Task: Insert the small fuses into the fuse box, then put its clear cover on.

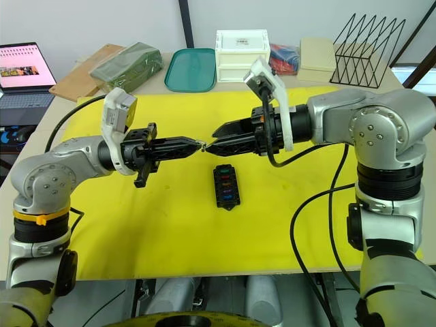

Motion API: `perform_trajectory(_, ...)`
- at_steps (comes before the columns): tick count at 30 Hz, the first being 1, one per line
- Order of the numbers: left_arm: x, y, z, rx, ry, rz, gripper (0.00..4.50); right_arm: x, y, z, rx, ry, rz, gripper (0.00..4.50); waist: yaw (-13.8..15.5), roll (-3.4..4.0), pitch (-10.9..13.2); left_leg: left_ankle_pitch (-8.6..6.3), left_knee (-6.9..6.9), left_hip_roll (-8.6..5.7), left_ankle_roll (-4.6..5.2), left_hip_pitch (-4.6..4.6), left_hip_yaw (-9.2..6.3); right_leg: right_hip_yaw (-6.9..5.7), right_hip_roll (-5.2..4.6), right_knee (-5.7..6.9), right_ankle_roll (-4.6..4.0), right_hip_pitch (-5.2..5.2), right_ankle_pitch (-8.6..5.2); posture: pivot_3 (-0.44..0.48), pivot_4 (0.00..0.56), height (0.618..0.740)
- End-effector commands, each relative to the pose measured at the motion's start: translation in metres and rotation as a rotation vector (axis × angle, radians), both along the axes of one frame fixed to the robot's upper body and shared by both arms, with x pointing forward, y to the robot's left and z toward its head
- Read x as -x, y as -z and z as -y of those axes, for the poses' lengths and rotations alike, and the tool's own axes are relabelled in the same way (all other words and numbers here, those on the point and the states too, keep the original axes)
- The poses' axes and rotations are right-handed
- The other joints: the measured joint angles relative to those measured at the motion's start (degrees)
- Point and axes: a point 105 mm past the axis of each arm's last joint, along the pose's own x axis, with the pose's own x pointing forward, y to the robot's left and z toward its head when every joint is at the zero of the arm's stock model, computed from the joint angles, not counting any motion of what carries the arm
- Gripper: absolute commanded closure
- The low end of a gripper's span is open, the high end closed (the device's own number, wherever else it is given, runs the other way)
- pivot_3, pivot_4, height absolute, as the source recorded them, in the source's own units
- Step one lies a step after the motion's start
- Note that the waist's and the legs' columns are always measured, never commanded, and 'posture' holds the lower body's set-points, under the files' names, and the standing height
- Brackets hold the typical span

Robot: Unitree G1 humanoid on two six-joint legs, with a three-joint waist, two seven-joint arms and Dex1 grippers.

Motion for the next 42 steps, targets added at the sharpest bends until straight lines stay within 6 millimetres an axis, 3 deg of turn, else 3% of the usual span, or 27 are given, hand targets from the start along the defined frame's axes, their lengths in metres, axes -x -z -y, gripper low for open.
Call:
perform_trajectory(1,0.0028,-0.0108,0.0005,0.01,0.007,0.054,4.5,0.006,-0.0122,-0.0026,-0.027,-0.024,0.042,2.02,0.0,0.0,0.0,0.0,0.0,0.0,0.0,0.0,0.0,0.0,0.0,0.0,0.0,0.0,0.0,0.0,0.15,0.74)
perform_trajectory(2,0.0027,-0.011,0.0006,0.01,0.006,0.055,4.5,0.006,-0.012,-0.003,-0.026,-0.024,0.042,2.02,-0.1,0.0,0.0,0.0,0.0,0.0,0.0,0.0,0.0,0.0,0.0,0.0,0.0,0.0,0.0,0.0,0.15,0.74)
perform_trajectory(5,0.0023,-0.0113,0.0012,0.009,0.006,0.059,4.5,0.0064,-0.012,-0.0039,-0.026,-0.028,0.04,2.57,-0.1,0.0,0.0,0.0,0.0,0.0,0.0,0.0,0.0,0.0,0.01,0.0,0.0,0.0,0.0,0.0,0.15,0.74)
perform_trajectory(7,0.0021,-0.0112,0.002,0.009,0.006,0.06,4.5,0.0067,-0.0122,-0.0044,-0.025,-0.031,0.041,3.24,-0.1,0.0,0.0,0.0,0.0,0.0,0.0,0.0,0.0,0.0,0.0,0.0,0.0,0.0,0.0,0.0,0.15,0.74)
perform_trajectory(39,0.0035,-0.0058,0.0021,-0.007,0.006,0.057,4.5,0.009,-0.0144,-0.0093,-0.022,-0.057,0.05,3.24,-0.1,0.0,0.0,0.0,0.0,0.0,0.0,0.0,0.0,0.0,0.01,0.0,0.0,0.0,0.0,0.0,0.15,0.74)
perform_trajectory(42,0.0032,-0.0054,0.0023,-0.008,0.006,0.057,4.5,0.0093,-0.0145,-0.01,-0.022,-0.06,0.052,3.79,-0.1,0.0,0.0,0.0,0.0,0.0,0.0,0.0,0.0,0.0,0.01,0.0,0.0,0.0,0.0,0.0,0.15,0.74)
